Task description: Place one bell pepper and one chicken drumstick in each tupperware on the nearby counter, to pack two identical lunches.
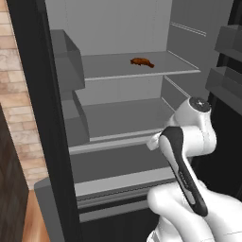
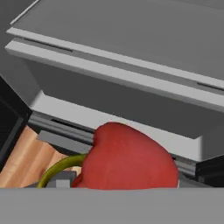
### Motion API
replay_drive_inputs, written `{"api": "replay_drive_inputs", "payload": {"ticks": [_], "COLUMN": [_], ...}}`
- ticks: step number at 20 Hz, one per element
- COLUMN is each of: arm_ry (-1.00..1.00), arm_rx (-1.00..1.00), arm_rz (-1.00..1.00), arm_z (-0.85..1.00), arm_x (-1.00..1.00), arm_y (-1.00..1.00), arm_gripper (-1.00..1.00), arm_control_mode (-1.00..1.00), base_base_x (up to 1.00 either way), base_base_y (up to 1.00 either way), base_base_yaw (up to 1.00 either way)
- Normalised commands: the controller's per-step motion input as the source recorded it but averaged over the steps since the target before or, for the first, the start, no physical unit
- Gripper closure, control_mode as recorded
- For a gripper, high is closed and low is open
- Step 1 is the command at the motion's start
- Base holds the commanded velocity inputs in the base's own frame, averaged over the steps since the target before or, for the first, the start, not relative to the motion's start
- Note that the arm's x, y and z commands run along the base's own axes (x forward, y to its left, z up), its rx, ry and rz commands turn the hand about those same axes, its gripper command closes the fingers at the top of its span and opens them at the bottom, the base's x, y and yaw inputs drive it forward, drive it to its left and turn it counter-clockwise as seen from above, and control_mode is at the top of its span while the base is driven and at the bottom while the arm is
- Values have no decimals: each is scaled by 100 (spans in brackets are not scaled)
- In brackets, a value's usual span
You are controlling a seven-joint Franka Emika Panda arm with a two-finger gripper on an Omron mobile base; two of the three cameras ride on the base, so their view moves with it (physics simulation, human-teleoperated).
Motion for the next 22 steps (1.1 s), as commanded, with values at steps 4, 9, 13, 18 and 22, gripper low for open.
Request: {"api": "replay_drive_inputs", "payload": {"ticks": [4,9,13,18,22], "arm_ry": [11,20,9,0,0], "arm_rx": [-2,-10,-3,0,-4], "arm_rz": [19,11,2,-3,-5], "arm_z": [62,68,89,58,-36], "arm_x": [-98,-96,-95,-89,-24], "arm_y": [35,32,7,-24,-13], "arm_gripper": [100,100,100,100,100], "arm_control_mode": [-100,-100,-100,-100,-100], "base_base_x": [0,0,0,0,0], "base_base_y": [0,0,0,0,0], "base_base_yaw": [0,0,0,0,0]}}
